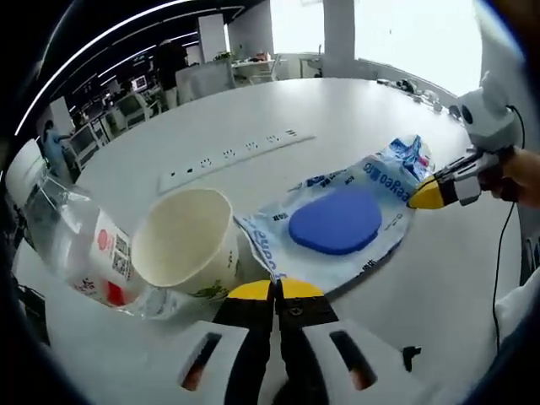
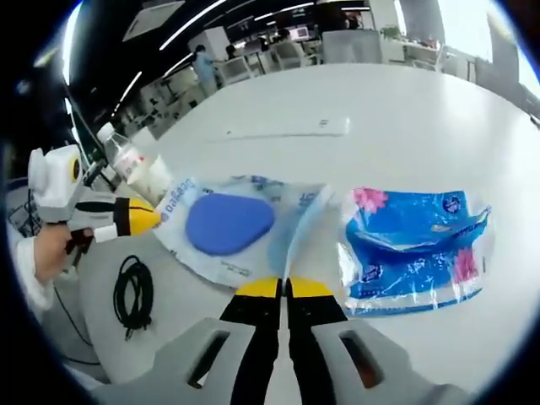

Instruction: Arrange the tabletop items into an orderly group along one side of the table until the central work area is clear of visible clutter.

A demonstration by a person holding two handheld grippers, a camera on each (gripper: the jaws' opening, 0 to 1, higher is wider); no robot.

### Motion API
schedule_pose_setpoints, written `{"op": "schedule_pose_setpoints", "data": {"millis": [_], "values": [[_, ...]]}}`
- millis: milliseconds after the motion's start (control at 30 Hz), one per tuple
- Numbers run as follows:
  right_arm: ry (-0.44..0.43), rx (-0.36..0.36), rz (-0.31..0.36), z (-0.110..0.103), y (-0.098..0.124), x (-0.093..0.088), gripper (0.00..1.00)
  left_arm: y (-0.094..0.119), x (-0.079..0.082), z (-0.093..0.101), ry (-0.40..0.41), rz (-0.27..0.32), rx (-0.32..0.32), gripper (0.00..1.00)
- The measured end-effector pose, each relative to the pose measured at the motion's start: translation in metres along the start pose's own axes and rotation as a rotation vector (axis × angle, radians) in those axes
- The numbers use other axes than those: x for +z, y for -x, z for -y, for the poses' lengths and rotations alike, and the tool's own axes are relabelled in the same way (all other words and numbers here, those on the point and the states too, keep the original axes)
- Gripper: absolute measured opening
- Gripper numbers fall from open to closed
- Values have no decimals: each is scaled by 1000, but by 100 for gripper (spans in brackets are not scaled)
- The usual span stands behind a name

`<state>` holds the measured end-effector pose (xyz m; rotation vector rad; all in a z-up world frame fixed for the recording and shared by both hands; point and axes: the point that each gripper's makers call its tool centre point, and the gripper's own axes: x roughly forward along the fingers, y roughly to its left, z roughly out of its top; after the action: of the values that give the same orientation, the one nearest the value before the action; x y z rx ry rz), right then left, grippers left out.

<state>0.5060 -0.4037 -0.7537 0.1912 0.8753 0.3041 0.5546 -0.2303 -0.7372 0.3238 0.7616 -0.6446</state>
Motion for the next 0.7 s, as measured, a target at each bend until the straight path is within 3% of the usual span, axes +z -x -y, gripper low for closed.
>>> {"op": "schedule_pose_setpoints", "data": {"millis": [700], "values": [[3, -9, -23, 3, -6, -7, 0, -13, -20, 1, 54, -46, 3, 0]]}}
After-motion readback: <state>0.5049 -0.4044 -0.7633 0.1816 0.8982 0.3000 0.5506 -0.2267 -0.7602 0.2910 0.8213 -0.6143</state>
